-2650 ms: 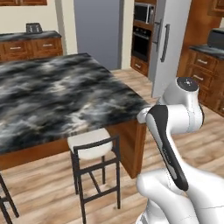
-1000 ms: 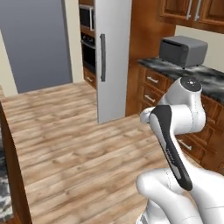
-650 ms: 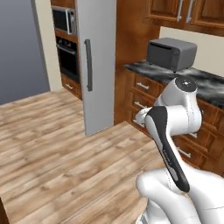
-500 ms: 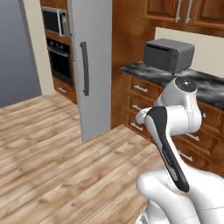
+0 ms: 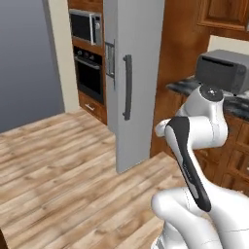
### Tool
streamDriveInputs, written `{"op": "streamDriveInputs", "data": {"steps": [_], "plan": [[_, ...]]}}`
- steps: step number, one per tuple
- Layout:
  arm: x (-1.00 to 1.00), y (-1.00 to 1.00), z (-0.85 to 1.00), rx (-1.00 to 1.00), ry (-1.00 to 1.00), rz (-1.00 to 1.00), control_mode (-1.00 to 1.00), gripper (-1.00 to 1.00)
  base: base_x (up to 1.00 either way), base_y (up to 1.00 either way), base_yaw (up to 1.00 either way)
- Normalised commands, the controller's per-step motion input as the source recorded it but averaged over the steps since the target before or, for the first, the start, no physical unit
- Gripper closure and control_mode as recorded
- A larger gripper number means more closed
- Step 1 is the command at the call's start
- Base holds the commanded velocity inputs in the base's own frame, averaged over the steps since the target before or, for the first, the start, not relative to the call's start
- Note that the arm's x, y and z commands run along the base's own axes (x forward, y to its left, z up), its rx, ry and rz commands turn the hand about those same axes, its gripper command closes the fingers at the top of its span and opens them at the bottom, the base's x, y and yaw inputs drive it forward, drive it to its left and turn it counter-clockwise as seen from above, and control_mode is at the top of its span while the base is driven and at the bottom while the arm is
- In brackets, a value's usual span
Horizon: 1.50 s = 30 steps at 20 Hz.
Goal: Pick up the orange and mango from the fridge and place one fruit on each plate on the dining counter.
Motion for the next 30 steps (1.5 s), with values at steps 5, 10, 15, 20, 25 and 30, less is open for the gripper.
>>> {"op": "streamDriveInputs", "data": {"steps": [5,10,15,20,25,30], "plan": [[0.00,0.00,0.00,0.00,0.00,0.00,1.00,-1.00,1.00,0.43,0.30],[0.00,0.00,0.00,0.00,0.00,0.00,1.00,-1.00,1.00,0.39,0.01],[0.00,0.00,0.00,0.00,0.00,0.00,1.00,-1.00,1.00,0.85,-0.17],[0.00,0.00,0.00,0.00,0.00,0.00,1.00,-1.00,1.00,0.94,-0.32],[0.00,0.00,0.00,0.00,0.00,0.00,1.00,-1.00,1.00,0.92,-0.48],[0.00,0.00,0.00,0.00,0.00,0.00,1.00,-1.00,1.00,0.58,-0.46]]}}
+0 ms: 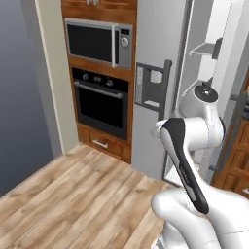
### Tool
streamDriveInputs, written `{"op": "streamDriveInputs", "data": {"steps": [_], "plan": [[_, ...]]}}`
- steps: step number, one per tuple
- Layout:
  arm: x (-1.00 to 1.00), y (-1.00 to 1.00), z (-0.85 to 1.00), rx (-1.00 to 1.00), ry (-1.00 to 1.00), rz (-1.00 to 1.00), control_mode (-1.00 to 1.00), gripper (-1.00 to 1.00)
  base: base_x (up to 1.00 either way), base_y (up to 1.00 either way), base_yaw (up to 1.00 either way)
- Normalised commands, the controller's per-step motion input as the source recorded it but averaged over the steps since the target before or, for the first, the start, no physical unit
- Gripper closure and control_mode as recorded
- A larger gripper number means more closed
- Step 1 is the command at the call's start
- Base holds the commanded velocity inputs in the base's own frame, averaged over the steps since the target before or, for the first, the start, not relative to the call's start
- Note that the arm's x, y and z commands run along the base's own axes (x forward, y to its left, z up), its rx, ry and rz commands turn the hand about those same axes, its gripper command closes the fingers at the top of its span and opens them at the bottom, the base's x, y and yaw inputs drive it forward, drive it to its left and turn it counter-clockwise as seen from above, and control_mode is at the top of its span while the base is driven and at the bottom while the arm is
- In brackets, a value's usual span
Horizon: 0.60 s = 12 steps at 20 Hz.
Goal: Pick up the orange and mango from the fridge and place one fruit on each plate on the dining counter.
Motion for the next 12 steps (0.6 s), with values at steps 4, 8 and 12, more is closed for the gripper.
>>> {"op": "streamDriveInputs", "data": {"steps": [4,8,12], "plan": [[0.00,0.00,0.00,0.00,0.00,0.00,1.00,-1.00,1.00,0.81,-0.53],[0.00,0.00,0.00,0.00,0.00,0.00,1.00,-1.00,1.00,0.80,-0.65],[0.00,0.00,0.00,0.00,0.00,0.00,1.00,-1.00,1.00,0.82,-0.69]]}}
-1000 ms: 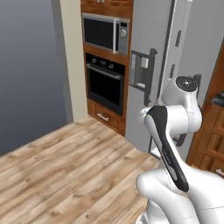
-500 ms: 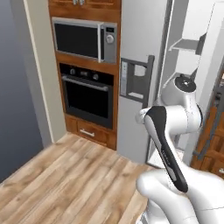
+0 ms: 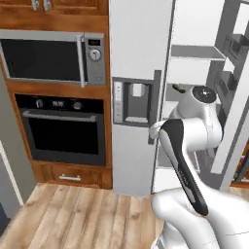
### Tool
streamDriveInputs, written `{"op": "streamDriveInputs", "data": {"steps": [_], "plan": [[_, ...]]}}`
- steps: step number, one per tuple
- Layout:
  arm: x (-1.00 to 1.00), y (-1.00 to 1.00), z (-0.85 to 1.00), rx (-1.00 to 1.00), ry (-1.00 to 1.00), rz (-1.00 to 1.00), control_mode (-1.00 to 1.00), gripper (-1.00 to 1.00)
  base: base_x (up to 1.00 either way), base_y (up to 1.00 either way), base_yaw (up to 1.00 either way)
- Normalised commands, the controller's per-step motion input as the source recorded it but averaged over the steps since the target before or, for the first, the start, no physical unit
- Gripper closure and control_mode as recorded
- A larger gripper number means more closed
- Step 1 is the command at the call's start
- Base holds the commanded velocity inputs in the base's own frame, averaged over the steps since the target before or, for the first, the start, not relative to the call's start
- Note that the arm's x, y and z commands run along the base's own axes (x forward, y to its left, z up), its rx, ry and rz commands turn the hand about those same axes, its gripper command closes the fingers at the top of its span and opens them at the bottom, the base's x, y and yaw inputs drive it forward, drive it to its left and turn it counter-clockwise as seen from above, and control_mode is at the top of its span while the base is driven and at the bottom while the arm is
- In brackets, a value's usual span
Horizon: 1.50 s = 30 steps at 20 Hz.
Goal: Pick up the orange and mango from the fridge and place one fruit on each plate on the dining counter.
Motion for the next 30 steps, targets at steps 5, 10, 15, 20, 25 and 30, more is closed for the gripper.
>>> {"op": "streamDriveInputs", "data": {"steps": [5,10,15,20,25,30], "plan": [[0.00,0.00,0.00,0.00,0.00,0.00,1.00,-1.00,0.94,0.51,-0.61],[0.00,0.00,0.00,0.00,0.00,0.00,1.00,-1.00,0.32,0.11,-0.56],[0.00,0.00,0.00,0.00,0.00,0.00,1.00,-1.00,0.16,0.03,-0.51],[0.00,0.00,0.00,0.00,0.00,0.00,1.00,-1.00,0.39,0.20,-0.46],[0.00,0.00,0.00,0.00,0.00,0.00,1.00,-1.00,0.73,0.43,-0.28],[0.00,0.00,0.00,0.00,0.00,0.00,1.00,-1.00,0.65,0.43,-0.22]]}}
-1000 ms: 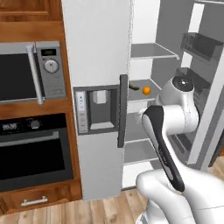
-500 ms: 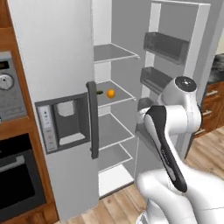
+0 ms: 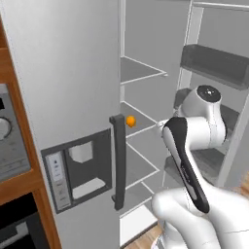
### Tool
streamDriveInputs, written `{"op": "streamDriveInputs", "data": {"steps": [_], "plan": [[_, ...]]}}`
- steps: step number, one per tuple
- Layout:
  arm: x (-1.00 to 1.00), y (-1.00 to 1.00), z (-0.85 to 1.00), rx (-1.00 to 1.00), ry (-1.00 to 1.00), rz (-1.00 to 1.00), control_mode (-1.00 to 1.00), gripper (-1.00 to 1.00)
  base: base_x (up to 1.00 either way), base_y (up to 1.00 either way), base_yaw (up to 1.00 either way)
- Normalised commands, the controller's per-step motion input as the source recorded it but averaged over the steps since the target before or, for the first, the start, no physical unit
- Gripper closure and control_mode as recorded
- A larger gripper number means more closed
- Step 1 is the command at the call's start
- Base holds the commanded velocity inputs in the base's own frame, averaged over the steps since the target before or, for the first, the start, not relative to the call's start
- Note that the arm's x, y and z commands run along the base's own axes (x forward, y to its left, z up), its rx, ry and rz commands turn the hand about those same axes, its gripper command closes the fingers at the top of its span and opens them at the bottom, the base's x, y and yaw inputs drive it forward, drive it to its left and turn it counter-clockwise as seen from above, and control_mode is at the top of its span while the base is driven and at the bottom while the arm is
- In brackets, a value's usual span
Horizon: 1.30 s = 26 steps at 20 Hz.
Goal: Pick up the orange and mango from the fridge and place one fruit on each plate on the dining counter.
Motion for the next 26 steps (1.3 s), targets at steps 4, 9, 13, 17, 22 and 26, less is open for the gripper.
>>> {"op": "streamDriveInputs", "data": {"steps": [4,9,13,17,22,26], "plan": [[0.00,0.00,0.00,0.00,0.00,0.00,1.00,-1.00,0.81,0.22,-0.16],[0.00,0.00,0.00,0.00,0.00,0.00,1.00,-1.00,0.57,-0.08,-0.01],[0.00,0.00,0.00,0.00,0.00,0.00,1.00,-1.00,0.35,-0.04,0.18],[0.00,0.00,0.00,0.00,0.00,0.00,1.00,-1.00,0.11,-0.30,0.28],[0.00,0.00,0.00,0.00,0.00,0.00,1.00,-1.00,0.00,-0.61,0.23],[0.00,0.00,0.00,0.00,0.00,0.00,1.00,-1.00,0.39,-0.01,0.04]]}}
